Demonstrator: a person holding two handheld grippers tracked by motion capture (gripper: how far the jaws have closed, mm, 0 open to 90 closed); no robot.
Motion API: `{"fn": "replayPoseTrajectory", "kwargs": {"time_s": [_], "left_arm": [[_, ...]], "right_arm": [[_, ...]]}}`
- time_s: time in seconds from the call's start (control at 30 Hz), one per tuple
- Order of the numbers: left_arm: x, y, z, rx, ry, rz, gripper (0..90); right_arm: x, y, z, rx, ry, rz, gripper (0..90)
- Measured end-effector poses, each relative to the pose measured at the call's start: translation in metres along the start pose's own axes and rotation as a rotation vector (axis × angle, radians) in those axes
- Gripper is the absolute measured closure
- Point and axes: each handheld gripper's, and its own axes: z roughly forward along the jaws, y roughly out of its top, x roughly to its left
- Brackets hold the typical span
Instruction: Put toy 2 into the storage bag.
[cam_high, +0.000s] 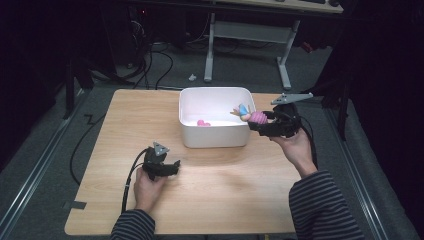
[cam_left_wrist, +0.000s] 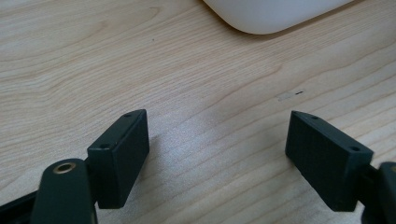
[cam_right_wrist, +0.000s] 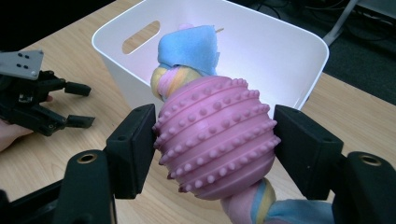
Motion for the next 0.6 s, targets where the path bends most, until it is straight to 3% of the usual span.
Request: {"fn": "replayPoseTrajectory", "kwargs": {"time_s": [0.2, 0.33, 0.47, 0.6], "left_arm": [[0.0, 0.0, 0.0, 0.0, -0.002, -0.001, 22.0], [0.0, 0.0, 0.0, 0.0, 0.0, -0.002, 22.1], [0.0, 0.0, 0.0, -0.001, 0.0, -0.002, 22.3], [0.0, 0.0, 0.0, 0.0, 0.001, -0.001, 22.3]], "right_arm": [[-0.005, 0.022, 0.012, -0.008, 0.023, 0.019, 32.9], [-0.001, 0.035, 0.031, 0.011, 0.042, 0.011, 32.8], [0.009, 0.043, 0.053, 0.048, 0.034, -0.041, 32.8], [0.014, 0.046, 0.074, 0.102, -0.016, -0.091, 32.8]]}}
